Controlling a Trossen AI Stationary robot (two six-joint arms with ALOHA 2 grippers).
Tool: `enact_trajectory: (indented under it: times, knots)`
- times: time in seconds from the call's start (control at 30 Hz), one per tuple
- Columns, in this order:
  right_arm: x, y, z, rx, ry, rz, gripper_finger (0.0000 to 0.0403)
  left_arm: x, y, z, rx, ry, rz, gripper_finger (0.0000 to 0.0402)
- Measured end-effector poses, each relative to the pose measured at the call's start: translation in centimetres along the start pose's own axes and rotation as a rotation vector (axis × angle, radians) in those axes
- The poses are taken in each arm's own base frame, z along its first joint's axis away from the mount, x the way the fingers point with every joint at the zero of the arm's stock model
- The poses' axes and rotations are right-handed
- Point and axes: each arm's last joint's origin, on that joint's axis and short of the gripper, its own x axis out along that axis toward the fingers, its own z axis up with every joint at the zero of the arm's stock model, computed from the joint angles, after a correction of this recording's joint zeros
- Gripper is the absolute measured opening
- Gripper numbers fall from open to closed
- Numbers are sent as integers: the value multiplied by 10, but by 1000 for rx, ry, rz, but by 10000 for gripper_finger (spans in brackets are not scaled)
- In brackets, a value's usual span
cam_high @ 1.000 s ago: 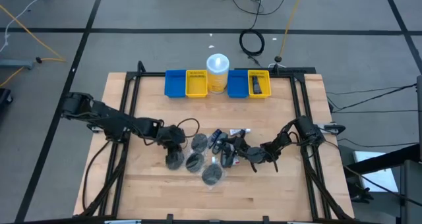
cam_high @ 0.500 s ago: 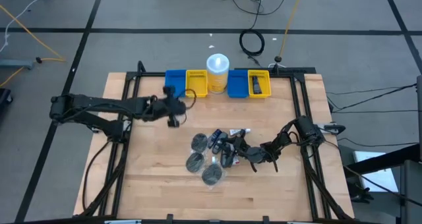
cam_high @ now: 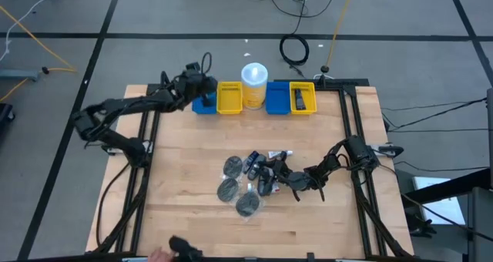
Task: Pick & Place Travel size toiletries
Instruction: Put the black hairbrush into the left blue bin
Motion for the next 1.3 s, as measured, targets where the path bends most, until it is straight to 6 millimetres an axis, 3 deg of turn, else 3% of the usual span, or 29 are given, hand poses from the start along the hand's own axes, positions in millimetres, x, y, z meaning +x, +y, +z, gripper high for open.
enact_trajectory:
  times: [0.13, 0.27, 0.67, 1.03, 1.3]
  knots:
    - [0, 0, 0, 0, 0, 0, 130, 24, -1, -16, 14, 38, 17, 1]
    - [0, 0, 0, 2, 1, 1, 130, 34, -3, -23, 3, 67, 17, 4]
    - [0, 0, 0, 6, 2, 1, 130, 26, -33, -26, 77, 120, -231, 10]
    - [0, 0, 0, 5, 3, 0, 130, 6, -21, -25, 147, 153, -223, 4]
    - [0, 0, -1, 8, 6, -1, 130, 20, -3, -23, 166, 82, -43, 1]
